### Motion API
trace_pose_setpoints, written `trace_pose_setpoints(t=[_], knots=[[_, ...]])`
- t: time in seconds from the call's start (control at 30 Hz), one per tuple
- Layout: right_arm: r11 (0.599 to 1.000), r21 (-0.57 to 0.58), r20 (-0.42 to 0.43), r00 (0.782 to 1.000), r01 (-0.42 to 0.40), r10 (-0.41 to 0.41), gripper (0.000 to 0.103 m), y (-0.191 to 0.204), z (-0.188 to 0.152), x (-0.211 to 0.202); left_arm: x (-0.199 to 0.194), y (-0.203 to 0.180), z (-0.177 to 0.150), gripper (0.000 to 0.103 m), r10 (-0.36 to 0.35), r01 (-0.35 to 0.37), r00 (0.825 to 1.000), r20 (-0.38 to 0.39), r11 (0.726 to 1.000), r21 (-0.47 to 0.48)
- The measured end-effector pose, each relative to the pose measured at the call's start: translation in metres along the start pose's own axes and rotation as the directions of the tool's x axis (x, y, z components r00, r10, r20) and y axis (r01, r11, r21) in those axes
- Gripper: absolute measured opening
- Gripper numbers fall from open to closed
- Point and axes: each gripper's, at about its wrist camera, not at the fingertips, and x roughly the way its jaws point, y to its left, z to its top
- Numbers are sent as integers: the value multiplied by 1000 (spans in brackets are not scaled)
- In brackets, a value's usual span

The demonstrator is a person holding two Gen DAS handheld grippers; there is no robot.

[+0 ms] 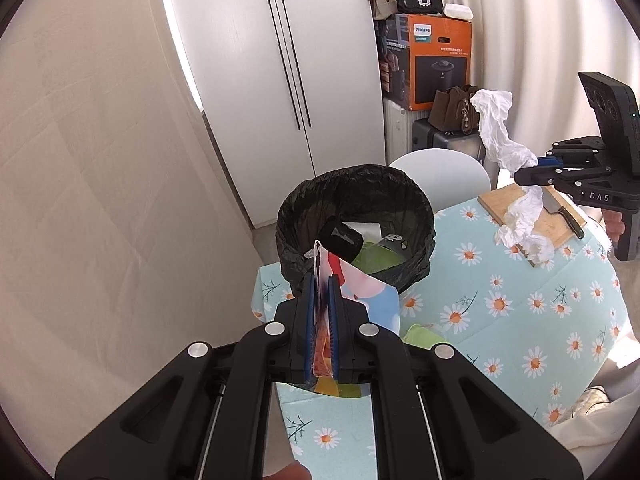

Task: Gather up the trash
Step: 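Lift the wrapper and tissue and carry both over the bin, then open the left tool to drop the wrapper while the right tool releases the tissue into the bin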

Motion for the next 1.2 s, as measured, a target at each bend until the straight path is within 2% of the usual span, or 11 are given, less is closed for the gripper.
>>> trace_pose_setpoints(t=[0.13,0.53,0.83,1.03,1.2], knots=[[1000,19,12,1000,6,-6,13,-6,16,13,28,4,24,7,-63,63,998,19,998,-9],[997,70,-6,1000,29,-28,13,-31,57,84,129,10,69,8,-153,153,988,-4,988,36],[996,88,-18,999,32,-31,13,-47,74,141,193,18,73,8,-191,194,980,-61,979,53],[994,105,-74,997,34,-26,13,-51,67,186,230,19,64,8,-211,216,972,-101,976,40],[993,111,-118,993,27,-14,13,-51,59,216,246,16,50,8,-218,225,967,-133,974,36]])
